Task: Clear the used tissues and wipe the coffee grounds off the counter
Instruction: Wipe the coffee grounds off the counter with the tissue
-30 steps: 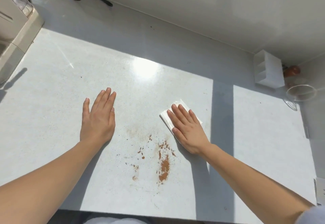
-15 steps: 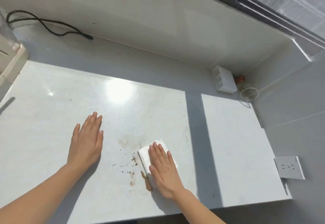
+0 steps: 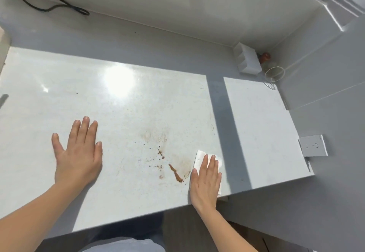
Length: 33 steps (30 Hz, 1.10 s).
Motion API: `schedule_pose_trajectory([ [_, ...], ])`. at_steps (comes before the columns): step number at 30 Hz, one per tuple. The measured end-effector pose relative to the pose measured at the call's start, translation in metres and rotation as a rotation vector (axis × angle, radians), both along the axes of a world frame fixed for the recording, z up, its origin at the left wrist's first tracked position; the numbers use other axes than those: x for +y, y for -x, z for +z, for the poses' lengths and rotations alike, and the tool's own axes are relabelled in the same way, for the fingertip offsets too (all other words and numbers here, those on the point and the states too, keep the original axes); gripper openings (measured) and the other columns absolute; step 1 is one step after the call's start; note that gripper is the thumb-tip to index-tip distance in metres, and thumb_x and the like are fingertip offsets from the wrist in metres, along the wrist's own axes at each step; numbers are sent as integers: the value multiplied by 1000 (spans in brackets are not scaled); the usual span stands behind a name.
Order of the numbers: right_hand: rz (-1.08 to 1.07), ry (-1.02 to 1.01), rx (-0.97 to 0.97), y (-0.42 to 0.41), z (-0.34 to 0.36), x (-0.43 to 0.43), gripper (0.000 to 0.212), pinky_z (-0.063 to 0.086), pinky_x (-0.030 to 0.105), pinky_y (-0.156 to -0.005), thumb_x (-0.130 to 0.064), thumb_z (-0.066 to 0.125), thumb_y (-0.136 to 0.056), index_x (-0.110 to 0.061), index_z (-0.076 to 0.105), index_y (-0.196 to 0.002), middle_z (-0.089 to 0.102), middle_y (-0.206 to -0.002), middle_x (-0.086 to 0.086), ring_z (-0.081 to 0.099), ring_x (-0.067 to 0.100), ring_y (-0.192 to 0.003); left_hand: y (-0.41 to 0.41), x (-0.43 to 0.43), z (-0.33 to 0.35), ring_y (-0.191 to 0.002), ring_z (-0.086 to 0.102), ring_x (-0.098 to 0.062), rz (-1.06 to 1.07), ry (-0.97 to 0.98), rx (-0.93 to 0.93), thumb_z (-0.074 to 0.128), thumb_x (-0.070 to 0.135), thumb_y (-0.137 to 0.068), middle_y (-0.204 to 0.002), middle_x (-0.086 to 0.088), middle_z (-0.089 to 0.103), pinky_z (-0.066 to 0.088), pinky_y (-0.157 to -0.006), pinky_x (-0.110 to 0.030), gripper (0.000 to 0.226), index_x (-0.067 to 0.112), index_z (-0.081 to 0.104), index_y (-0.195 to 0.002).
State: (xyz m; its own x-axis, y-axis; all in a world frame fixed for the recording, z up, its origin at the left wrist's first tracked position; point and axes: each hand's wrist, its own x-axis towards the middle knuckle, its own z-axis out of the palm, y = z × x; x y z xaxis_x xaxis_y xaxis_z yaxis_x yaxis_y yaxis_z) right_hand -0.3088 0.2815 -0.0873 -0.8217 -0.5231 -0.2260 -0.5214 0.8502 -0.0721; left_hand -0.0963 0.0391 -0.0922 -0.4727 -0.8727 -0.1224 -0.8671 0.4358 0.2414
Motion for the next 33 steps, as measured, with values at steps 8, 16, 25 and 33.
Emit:
schedule_pose_trajectory([
  [8, 60, 25, -93, -76, -2, -51, 59, -25, 35, -111, -49, 0, -98, -26, -37, -138, -41, -148, -3, -40, 12, -135, -4, 0, 2, -147, 8, -16, -24, 1, 49, 14, 37, -93, -160, -1, 14, -29, -105, -33, 60, 18, 20, -149],
  [16, -127, 53, -99, -35, 4, -16, 66, -25, 31, -112, -58, -22, -82, -27, -37, -137, -36, -152, -5, -39, 5, -134, 34, -9, 19, -144, 17, -19, 41, -79, 262, 38, 16, -96, -157, -1, 23, -2, -114, -52, 48, 16, 34, -143],
  [25, -107, 51, -103, 92, 8, -49, 66, -11, 40, -117, -46, 15, -100, -14, -12, -151, -14, -161, 2, -14, 16, -147, 62, -1, 0, -147, 9, -18, 17, -10, 84, 16, 29, -95, -160, 0, 14, -1, -113, -51, 57, 17, 19, -150],
  [33, 267, 83, -170, 115, 5, -127, 69, -14, 38, -118, -49, 22, -99, -19, -11, -152, -19, -160, -3, -22, 11, -145, 63, 0, 1, -147, 11, -17, 38, 4, 69, 15, 32, -93, -159, 1, 15, -4, -115, -44, 59, 16, 22, -150],
])
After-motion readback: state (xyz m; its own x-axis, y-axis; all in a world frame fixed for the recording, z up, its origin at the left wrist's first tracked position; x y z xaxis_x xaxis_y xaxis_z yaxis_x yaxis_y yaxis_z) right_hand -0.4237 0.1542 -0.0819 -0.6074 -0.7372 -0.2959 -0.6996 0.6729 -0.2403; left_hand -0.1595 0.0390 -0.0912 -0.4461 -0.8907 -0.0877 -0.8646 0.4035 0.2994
